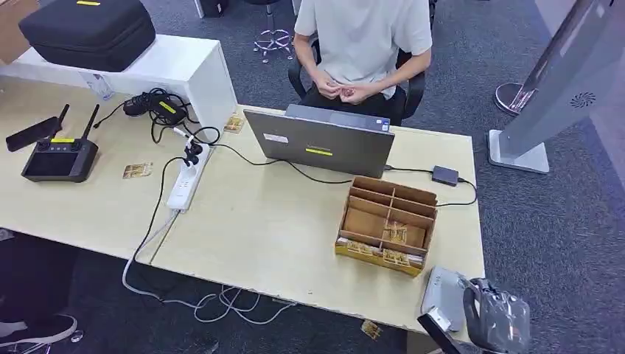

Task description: Pass the card to the sensor for recognition and then transmit it.

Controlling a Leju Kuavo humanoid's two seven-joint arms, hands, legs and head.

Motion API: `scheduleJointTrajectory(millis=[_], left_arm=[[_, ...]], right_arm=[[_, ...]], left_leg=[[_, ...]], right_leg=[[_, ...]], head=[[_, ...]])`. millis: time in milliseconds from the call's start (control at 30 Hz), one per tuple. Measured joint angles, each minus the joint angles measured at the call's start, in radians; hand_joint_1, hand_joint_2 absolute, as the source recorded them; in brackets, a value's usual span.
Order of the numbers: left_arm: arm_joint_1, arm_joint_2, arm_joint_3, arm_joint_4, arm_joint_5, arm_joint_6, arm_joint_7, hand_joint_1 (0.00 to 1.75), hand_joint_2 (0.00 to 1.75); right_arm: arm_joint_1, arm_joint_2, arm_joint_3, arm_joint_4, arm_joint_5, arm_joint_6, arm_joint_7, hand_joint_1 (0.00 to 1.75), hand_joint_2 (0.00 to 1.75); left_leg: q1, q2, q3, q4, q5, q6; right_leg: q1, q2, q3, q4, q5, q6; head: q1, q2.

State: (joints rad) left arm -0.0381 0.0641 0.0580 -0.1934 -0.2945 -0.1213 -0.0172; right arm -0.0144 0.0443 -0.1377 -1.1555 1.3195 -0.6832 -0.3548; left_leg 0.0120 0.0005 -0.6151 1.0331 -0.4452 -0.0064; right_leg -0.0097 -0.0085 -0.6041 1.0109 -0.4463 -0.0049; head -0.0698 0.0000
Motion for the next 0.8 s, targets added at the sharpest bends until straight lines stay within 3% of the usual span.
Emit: scheduleJointTrajectory(millis=[400,700,800], left_arm=[[0.0,0.0,0.0,0.0,-0.027,-0.004,-0.003,0.0,1.75],[-0.001,0.0,0.0,0.0,-0.056,-0.009,0.003,0.0,1.75],[-0.004,0.001,0.0,0.0,-0.074,-0.02,0.003,0.0,1.75]], right_arm=[[-0.047,0.016,0.015,0.023,0.018,-0.003,0.001,1.75,1.75],[-0.157,0.016,0.058,-0.017,0.011,-0.003,0.023,1.75,1.75],[-0.248,0.01,0.08,-0.024,0.034,0.001,0.061,1.75,1.75]], left_leg=[[0.0,0.0,0.0,0.0,0.0,0.0],[0.0,0.001,0.0,0.0,0.001,-0.001],[0.0,0.005,-0.001,0.0,0.002,-0.001]], right_leg=[[0.0,0.0,0.0,0.0,0.0,0.0],[0.0,0.0,0.001,0.001,0.001,0.0],[0.0,0.004,-0.002,0.001,0.003,-0.001]], head=[[0.0,0.0],[0.0,0.0],[0.0,0.0]])
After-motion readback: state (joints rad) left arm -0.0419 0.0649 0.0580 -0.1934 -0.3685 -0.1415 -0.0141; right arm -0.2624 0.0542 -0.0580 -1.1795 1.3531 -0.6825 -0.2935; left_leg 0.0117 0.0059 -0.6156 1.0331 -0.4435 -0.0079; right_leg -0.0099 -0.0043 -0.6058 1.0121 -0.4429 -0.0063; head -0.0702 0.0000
